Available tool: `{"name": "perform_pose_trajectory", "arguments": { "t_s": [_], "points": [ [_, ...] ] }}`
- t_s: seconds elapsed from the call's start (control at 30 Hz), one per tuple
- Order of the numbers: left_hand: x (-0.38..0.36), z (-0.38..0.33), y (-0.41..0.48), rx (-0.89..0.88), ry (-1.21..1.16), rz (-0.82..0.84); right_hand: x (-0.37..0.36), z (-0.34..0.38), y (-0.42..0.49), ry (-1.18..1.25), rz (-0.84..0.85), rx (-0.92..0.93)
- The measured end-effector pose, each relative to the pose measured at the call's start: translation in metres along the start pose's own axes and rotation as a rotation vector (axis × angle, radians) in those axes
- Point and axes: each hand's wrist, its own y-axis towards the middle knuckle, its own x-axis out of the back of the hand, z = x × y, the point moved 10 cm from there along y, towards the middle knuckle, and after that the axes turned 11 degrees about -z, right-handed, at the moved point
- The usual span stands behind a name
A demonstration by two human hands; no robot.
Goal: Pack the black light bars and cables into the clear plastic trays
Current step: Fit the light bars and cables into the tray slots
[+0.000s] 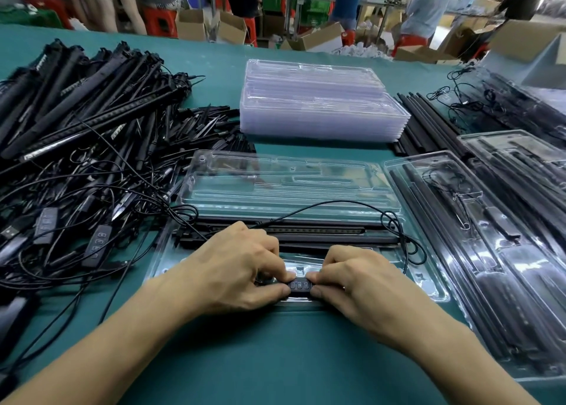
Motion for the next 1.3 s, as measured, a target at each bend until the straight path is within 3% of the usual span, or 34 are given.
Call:
{"name": "perform_pose_trajectory", "arguments": {
  "t_s": [0.27,0.4,0.43,0.6,0.73,0.8,0.87,0.97,1.13,1.3],
  "points": [
    [-0.003,0.003,0.002,0.032,-0.007,-0.004,-0.001,-0.007,-0.013,0.014,-0.024,-0.086],
    [-0.002,0.007,0.003,0.067,0.005,-0.004,0.051,-0.056,-0.008,0.027,-0.395,-0.26],
    [-0.002,0.007,0.004,0.077,0.005,-0.019,0.059,-0.076,-0.005,-0.039,-0.417,-0.346],
    [0.031,0.03,0.016,0.266,0.024,-0.35,0.054,-0.143,0.001,-0.231,-0.127,-0.649],
    [0.016,0.058,0.028,0.405,0.162,-0.204,0.053,-0.153,0.002,-0.191,-0.127,-0.697],
    [0.009,0.06,0.031,0.422,0.148,-0.178,0.062,-0.151,0.0,-0.104,-0.234,-0.687],
    [0.004,0.06,0.031,0.423,0.114,-0.173,0.085,-0.142,-0.01,0.025,-0.446,-0.653],
    [0.005,0.057,0.03,0.379,0.055,-0.205,0.098,-0.133,-0.037,0.352,-0.67,-0.666],
    [0.0,0.043,0.035,0.284,0.142,-0.14,0.055,-0.132,-0.059,0.972,-0.695,-0.893],
    [-0.019,0.011,0.047,0.095,0.304,-0.031,0.036,-0.127,-0.06,1.288,-0.802,-1.039]
  ]
}}
